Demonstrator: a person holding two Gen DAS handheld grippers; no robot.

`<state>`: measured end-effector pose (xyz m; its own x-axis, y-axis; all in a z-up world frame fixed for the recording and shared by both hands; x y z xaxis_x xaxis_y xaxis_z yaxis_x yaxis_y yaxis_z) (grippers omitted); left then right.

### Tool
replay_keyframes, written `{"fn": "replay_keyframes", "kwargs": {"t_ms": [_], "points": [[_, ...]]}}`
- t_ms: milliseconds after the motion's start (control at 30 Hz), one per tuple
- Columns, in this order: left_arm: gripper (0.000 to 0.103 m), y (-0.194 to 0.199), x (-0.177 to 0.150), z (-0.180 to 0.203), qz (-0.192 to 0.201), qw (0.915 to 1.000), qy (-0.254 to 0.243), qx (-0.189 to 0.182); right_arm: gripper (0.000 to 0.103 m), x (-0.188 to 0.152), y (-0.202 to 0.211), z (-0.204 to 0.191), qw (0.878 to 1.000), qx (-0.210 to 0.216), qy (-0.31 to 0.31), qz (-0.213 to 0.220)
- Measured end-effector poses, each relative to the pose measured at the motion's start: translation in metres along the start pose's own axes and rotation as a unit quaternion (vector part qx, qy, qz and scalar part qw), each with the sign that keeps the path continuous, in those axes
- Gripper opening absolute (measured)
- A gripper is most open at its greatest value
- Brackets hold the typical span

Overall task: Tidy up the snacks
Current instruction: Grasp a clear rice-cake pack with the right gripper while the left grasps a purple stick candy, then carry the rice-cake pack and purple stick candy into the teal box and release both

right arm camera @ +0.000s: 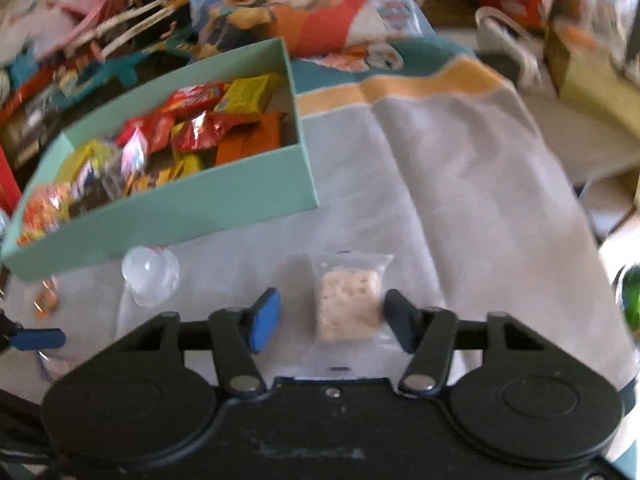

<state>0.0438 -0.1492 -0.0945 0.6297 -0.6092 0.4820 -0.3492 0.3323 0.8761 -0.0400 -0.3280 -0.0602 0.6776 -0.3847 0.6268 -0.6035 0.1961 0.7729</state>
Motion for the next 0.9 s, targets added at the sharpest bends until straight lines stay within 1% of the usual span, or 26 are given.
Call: {"fn": "replay_keyframes", "kwargs": {"t_ms": [33, 67, 100, 167, 200, 333, 400, 467, 533, 567, 600, 633, 667, 700, 733, 767, 800, 833, 900], "points": [[0.060, 0.001, 0.000, 0.000, 0.001, 1.0000, 0.000, 0.000, 0.035, -0.002, 0.001, -0.005, 1.000, -0.002, 0.011, 0.003], [0.049, 0.003, -0.001, 0.000, 0.003, 1.0000, 0.000, -0.001, 0.031, -0.004, 0.003, -0.008, 1.000, 0.003, 0.014, 0.003], [0.038, 0.005, -0.002, 0.000, 0.003, 1.0000, 0.003, -0.004, 0.031, -0.005, 0.004, -0.011, 1.000, 0.010, 0.012, 0.002], [0.026, 0.009, -0.005, -0.002, 0.000, 0.9999, 0.014, -0.002, 0.031, -0.010, 0.007, -0.016, 1.000, 0.020, 0.009, 0.001], [0.022, 0.010, -0.007, -0.005, -0.002, 0.9998, 0.021, 0.000, 0.031, -0.012, 0.009, -0.020, 1.000, 0.022, 0.008, 0.002], [0.021, 0.016, -0.014, -0.019, -0.013, 0.9978, 0.064, -0.001, 0.031, -0.019, 0.013, -0.031, 0.999, 0.032, 0.006, 0.003], [0.022, 0.018, -0.018, -0.026, -0.017, 0.9969, 0.077, 0.002, 0.031, -0.022, 0.016, -0.037, 0.999, 0.039, 0.007, 0.000], [0.022, 0.020, -0.021, -0.031, -0.019, 0.9965, 0.082, 0.002, 0.031, -0.024, 0.019, -0.043, 0.999, 0.041, 0.015, 0.000], [0.024, 0.022, -0.024, -0.032, -0.018, 0.9970, 0.076, 0.002, 0.031, -0.024, 0.016, -0.045, 0.999, 0.042, 0.017, -0.001], [0.027, 0.023, -0.025, -0.031, -0.017, 0.9974, 0.070, 0.002, 0.031, -0.024, 0.017, -0.047, 0.999, 0.042, 0.019, -0.001], [0.034, 0.023, -0.026, -0.029, -0.017, 0.9979, 0.063, 0.000, 0.031, -0.024, 0.016, -0.048, 0.999, 0.041, 0.021, -0.001], [0.039, 0.024, -0.026, -0.027, -0.018, 0.9984, 0.054, -0.003, 0.031, -0.024, 0.016, -0.049, 0.999, 0.039, 0.023, -0.001], [0.048, 0.025, -0.028, -0.024, -0.020, 0.9987, 0.046, -0.004, 0.032, -0.024, 0.016, -0.050, 0.999, 0.038, 0.025, -0.001], [0.048, 0.025, -0.029, -0.021, -0.020, 0.9991, 0.036, -0.002, 0.032, -0.024, 0.016, -0.050, 0.999, 0.037, 0.025, 0.000], [0.048, 0.025, -0.030, -0.018, -0.018, 0.9995, 0.026, 0.004, 0.032, -0.024, 0.016, -0.052, 0.999, 0.036, 0.026, 0.000], [0.042, 0.025, -0.031, -0.014, -0.015, 0.9997, 0.017, 0.009, 0.032, -0.023, 0.014, -0.051, 0.999, 0.036, 0.027, 0.000], [0.025, 0.025, -0.032, -0.013, -0.012, 0.9998, 0.014, 0.006, 0.032, -0.023, 0.014, -0.050, 0.999, 0.035, 0.028, 0.000], [0.014, 0.026, -0.032, -0.013, -0.011, 0.9998, 0.015, 0.003, 0.032, -0.024, 0.014, -0.050, 0.999, 0.035, 0.030, 0.001], [0.013, 0.027, -0.032, -0.015, -0.012, 0.9996, 0.027, 0.004, 0.032, -0.023, 0.013, -0.051, 0.999, 0.032, 0.036, 0.001]]}}
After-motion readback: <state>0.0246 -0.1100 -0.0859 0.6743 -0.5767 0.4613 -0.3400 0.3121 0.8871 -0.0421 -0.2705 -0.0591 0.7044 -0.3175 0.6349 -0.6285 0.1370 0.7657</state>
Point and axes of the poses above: each gripper's, at about its wrist camera, not at the fingertips, and y roughly against the way its jaws point, z to its right, x to its top, the point moved 1 cm from there along -y, roughly the way its jaws point, and after that the axes turned 3 degrees about z, right-handed, at the moved point
